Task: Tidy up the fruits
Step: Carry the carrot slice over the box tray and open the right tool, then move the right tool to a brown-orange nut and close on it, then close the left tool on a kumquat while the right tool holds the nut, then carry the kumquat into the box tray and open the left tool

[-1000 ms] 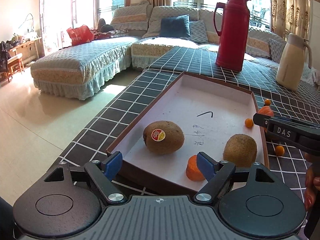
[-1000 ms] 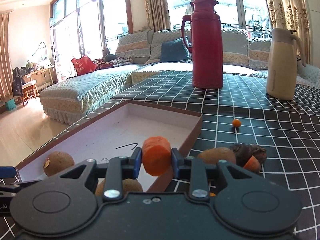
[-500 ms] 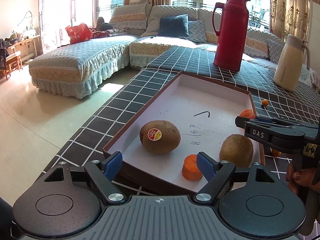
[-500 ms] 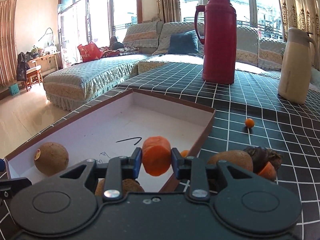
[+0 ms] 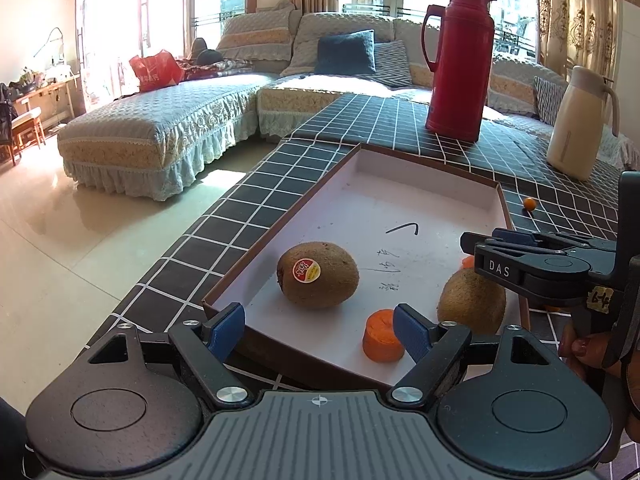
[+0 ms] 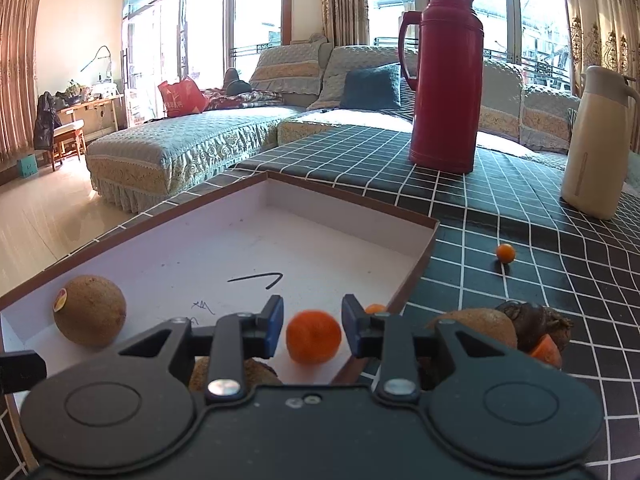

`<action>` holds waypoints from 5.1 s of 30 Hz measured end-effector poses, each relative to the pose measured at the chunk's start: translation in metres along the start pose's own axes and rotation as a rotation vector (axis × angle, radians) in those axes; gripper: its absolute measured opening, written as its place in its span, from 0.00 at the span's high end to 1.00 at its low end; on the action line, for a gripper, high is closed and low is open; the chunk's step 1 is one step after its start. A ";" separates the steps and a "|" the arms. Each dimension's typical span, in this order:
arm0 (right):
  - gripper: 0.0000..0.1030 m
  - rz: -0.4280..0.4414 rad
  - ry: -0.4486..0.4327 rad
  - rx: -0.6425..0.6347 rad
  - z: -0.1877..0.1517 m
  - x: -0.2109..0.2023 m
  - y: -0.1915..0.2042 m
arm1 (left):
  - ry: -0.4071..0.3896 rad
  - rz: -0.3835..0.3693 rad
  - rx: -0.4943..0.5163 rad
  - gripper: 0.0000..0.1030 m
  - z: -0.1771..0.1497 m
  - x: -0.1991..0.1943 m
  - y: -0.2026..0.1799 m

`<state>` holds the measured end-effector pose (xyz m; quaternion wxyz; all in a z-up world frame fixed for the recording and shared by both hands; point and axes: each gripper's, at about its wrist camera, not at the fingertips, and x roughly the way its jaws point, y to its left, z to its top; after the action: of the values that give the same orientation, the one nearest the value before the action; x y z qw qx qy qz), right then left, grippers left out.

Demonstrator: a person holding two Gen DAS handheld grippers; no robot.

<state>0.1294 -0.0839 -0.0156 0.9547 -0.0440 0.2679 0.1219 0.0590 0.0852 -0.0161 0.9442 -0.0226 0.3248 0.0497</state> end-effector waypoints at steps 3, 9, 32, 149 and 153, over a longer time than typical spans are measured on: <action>0.68 0.003 0.000 0.005 0.000 -0.001 0.001 | 0.000 0.000 0.000 0.21 0.000 0.000 -0.001; 0.61 0.008 -0.022 0.035 0.005 -0.008 -0.003 | 0.004 -0.012 -0.013 0.21 0.001 0.000 -0.003; 0.50 -0.095 -0.018 0.181 -0.009 -0.054 -0.069 | 0.011 -0.113 0.024 0.09 0.006 -0.004 -0.059; 0.69 -0.297 0.050 0.356 -0.057 -0.072 -0.184 | -0.063 -0.348 0.210 0.80 0.004 0.023 -0.188; 0.69 -0.299 0.051 0.350 -0.057 -0.072 -0.183 | -0.086 -0.351 0.172 0.80 0.014 0.014 -0.174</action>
<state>0.0879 -0.2843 -0.0233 0.9481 0.0800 0.2994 -0.0705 0.0978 -0.0855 -0.0121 0.9498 0.0042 0.2785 -0.1425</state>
